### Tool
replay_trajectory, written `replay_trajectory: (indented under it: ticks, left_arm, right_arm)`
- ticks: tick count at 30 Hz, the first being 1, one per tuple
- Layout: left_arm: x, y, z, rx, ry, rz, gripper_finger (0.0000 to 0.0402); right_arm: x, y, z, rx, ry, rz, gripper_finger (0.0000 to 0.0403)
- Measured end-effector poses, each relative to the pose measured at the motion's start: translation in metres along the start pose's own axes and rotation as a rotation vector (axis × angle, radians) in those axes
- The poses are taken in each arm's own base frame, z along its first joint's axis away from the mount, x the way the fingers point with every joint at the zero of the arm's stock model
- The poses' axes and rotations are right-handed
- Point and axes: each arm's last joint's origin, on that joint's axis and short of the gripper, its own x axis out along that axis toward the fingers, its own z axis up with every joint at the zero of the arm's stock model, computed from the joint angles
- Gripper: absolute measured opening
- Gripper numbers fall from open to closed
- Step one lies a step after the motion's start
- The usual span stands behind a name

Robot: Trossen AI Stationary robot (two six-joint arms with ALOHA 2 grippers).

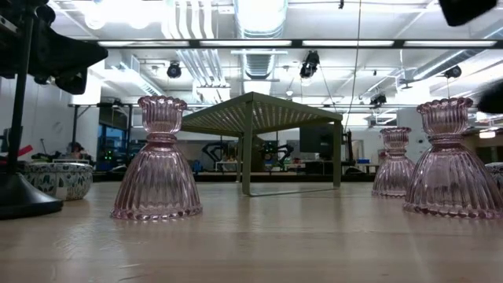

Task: Pick & Place candle stick holders
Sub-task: Put the right black candle holder on the shelf

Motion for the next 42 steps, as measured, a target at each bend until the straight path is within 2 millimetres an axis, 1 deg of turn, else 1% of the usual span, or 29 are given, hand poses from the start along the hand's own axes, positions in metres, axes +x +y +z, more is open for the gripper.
replay_trajectory:
  ticks: [9,13,16,24,27,32,42]
  left_arm:
    - [0.000,0.000,0.000,0.000,0.000,0.000,0.0021]
    - [0.000,0.000,0.000,0.000,0.000,0.000,0.0021]
    - [0.000,0.000,0.000,0.000,0.000,0.000,0.0021]
    - [0.000,0.000,0.000,0.000,0.000,0.000,0.0021]
    - [0.000,0.000,0.000,0.000,0.000,0.000,0.0021]
    - [0.000,0.000,0.000,0.000,0.001,0.000,0.0021]
    - [0.000,0.000,0.000,0.000,0.000,0.001,0.0021]
  right_arm:
    - [-0.016,-0.030,0.051,0.030,0.006,-0.190,0.0019]
    - [-0.022,-0.039,0.067,0.018,0.027,-0.249,0.0020]
    - [-0.024,-0.050,0.082,0.022,-0.015,-0.303,0.0020]
    - [-0.032,-0.084,0.109,-0.002,-0.077,-0.479,0.0020]
    - [-0.034,-0.097,0.119,0.010,-0.090,-0.502,0.0020]
    - [-0.028,-0.122,0.136,0.037,-0.089,-0.493,0.0020]
    - [-0.003,-0.181,0.165,0.005,-0.029,-0.577,0.0020]
